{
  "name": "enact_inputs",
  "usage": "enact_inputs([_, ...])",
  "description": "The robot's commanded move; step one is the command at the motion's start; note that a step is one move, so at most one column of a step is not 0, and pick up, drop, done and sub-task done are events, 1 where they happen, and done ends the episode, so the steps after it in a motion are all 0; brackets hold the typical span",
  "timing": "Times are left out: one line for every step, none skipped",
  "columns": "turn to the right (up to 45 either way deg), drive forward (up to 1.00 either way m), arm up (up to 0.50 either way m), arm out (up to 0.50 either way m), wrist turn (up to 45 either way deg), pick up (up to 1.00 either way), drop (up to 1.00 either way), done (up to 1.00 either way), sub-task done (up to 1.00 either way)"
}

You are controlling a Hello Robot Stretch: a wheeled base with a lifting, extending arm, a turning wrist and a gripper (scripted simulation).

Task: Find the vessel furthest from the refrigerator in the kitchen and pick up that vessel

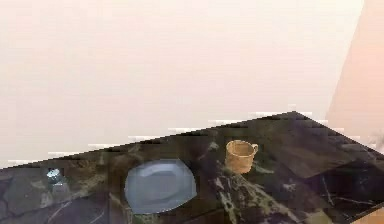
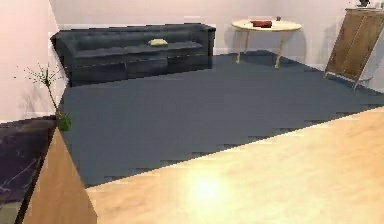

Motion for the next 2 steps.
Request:
enact_inputs([-45.0,0.00,0.00,0.00,0.0,0.00,0.00,0.00,0.00])
enact_inputs([-27.0,0.00,0.00,0.00,0.0,0.00,0.00,0.00,0.00])
